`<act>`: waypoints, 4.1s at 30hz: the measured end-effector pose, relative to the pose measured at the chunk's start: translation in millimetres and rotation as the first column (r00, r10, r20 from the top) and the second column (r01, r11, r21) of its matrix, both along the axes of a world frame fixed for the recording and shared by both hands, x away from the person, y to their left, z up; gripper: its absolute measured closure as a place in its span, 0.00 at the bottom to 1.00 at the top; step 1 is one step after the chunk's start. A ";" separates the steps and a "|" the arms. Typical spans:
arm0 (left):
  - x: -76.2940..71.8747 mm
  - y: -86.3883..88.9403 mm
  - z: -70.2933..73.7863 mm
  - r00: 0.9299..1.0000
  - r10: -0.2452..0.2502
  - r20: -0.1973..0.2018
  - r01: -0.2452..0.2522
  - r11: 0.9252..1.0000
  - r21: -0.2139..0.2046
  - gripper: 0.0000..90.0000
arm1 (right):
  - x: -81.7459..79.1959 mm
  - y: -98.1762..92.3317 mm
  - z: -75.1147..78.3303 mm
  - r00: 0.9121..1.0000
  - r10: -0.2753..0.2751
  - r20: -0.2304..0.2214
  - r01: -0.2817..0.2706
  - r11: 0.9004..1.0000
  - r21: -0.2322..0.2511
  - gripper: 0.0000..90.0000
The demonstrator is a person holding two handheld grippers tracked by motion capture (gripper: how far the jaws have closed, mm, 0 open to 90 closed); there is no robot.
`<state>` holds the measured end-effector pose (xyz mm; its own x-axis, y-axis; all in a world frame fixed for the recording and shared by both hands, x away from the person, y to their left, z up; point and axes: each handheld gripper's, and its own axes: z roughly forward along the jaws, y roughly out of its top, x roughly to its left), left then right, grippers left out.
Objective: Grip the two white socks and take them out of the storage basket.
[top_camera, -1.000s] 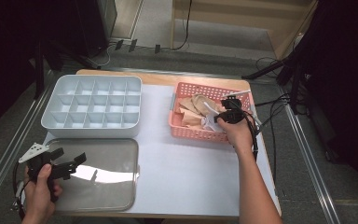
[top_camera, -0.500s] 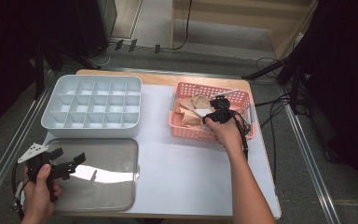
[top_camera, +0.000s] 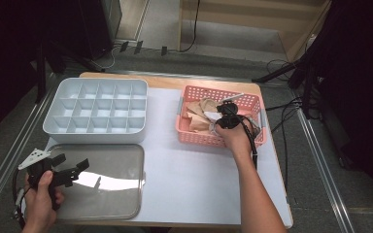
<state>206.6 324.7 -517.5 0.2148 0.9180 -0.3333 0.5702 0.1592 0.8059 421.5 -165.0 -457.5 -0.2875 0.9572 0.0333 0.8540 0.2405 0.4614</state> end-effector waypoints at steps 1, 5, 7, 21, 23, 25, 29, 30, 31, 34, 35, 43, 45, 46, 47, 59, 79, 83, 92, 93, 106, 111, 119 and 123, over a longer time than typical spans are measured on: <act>0.0 -0.2 0.0 1.000 0.000 0.000 0.000 1.000 0.000 0.00 | -0.5 0.1 0.5 1.000 -0.004 0.000 0.004 1.000 -0.003 0.97; -0.2 0.0 0.2 1.000 0.001 0.000 -0.001 1.000 -0.001 0.00 | -1.6 -2.8 1.5 1.000 -0.009 0.030 0.008 1.000 0.013 0.98; -0.3 0.4 0.1 1.000 0.001 -0.001 -0.001 1.000 0.001 0.00 | -2.8 -5.1 4.2 0.998 -0.028 0.056 0.027 0.999 0.022 0.98; -1.3 0.7 1.3 1.000 0.003 0.011 -0.003 1.000 0.008 0.00 | -18.0 -26.5 35.8 0.931 -0.113 0.347 0.053 0.983 0.177 0.98; -1.5 0.7 1.4 1.000 0.002 0.011 -0.002 1.000 0.008 0.00 | -21.4 -28.5 40.8 0.914 -0.108 0.390 0.035 0.981 0.191 0.98; -1.4 0.5 1.4 1.000 0.004 0.013 -0.004 1.000 0.009 0.00 | -24.9 -30.1 45.4 0.899 -0.109 0.425 0.025 0.980 0.199 0.98; -1.5 -0.4 1.5 1.000 0.002 0.016 -0.003 1.000 0.015 0.00 | -30.7 -33.8 53.5 0.875 -0.117 0.470 0.006 0.973 0.230 0.98; -1.6 -0.6 1.5 1.000 0.002 0.017 -0.002 1.000 0.015 0.00 | -32.1 -34.8 55.3 0.868 -0.116 0.483 0.002 0.973 0.231 0.98; -1.5 -0.7 1.4 1.000 0.002 0.017 -0.002 1.000 0.017 0.00 | -33.4 -35.6 56.9 0.864 -0.117 0.489 -0.001 0.972 0.233 0.98; -1.6 -0.7 1.4 1.000 0.003 0.018 -0.003 1.000 0.018 0.00 | -38.8 -37.2 61.9 0.850 -0.117 0.514 -0.015 0.970 0.244 0.98; -1.5 -0.8 1.4 1.000 0.003 0.018 -0.004 1.000 0.018 0.00 | -40.6 -37.7 63.5 0.845 -0.116 0.521 -0.018 0.969 0.246 0.98; -1.8 -1.5 1.8 1.000 0.001 0.017 -0.001 1.000 0.020 0.00 | -57.9 -43.0 77.2 0.817 -0.129 0.562 -0.046 0.957 0.287 0.98; -1.8 -1.4 1.7 1.000 0.002 0.018 -0.003 1.000 0.019 0.00 | -65.3 -44.6 80.9 0.811 -0.129 0.571 -0.056 0.954 0.295 0.98; -1.8 -1.4 1.6 1.000 0.002 0.017 -0.002 1.000 0.019 0.00 | -68.0 -45.0 82.0 0.810 -0.128 0.572 -0.059 0.953 0.297 0.98; -1.7 -1.6 1.5 1.000 0.001 0.017 -0.002 1.000 0.020 0.00 | -71.7 -45.3 83.4 0.807 -0.125 0.577 -0.064 0.953 0.296 0.98; -1.4 -4.8 1.5 1.000 -0.001 0.018 0.001 1.000 0.020 0.00 | -120.3 -46.3 86.3 0.786 -0.092 0.611 -0.122 0.946 0.299 0.98; -2.5 -5.4 2.1 1.000 -0.002 0.018 0.002 1.000 0.024 0.00 | -190.4 -32.2 38.0 0.817 -0.031 0.576 -0.206 0.917 0.341 0.98; -2.4 -5.9 2.2 1.000 -0.008 0.018 0.008 1.000 0.025 0.00 | -201.2 -26.5 21.9 0.829 -0.011 0.559 -0.219 0.913 0.343 0.98; -2.7 -6.7 2.2 1.000 -0.008 0.017 0.008 1.000 0.027 0.00 | -205.5 -7.5 -28.9 0.859 0.047 0.510 -0.223 0.931 0.289 0.98; -2.8 -6.2 2.3 1.000 -0.009 0.016 0.009 1.000 0.027 0.00 | -204.8 -6.1 -33.9 0.860 0.053 0.507 -0.217 0.938 0.269 0.97; -2.7 -5.3 2.2 1.000 -0.003 0.019 0.003 1.000 0.022 0.00 | -206.3 3.1 -46.3 0.892 0.123 0.435 -0.280 0.905 0.319 0.49; -2.4 -5.7 2.0 1.000 -0.004 0.018 0.004 1.000 0.020 0.00 | -209.0 -5.2 -32.9 0.886 0.091 0.454 -0.268 0.900 0.344 0.41; -2.4 -6.6 2.3 1.000 -0.009 0.017 0.009 1.000 0.024 0.00 | -194.7 -17.8 0.4 0.858 0.044 0.513 -0.249 0.907 0.339 0.44; -2.6 -5.7 2.3 1.000 -0.005 0.019 0.005 1.000 0.022 0.00 | -178.8 -21.0 16.5 0.847 0.015 0.531 -0.219 0.920 0.324 0.46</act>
<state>203.9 319.0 -515.3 0.2257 0.9240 -0.3087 0.5553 0.1383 0.8200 242.7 -186.1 -441.0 -0.4694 0.8637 0.1835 0.4471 0.0532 0.8929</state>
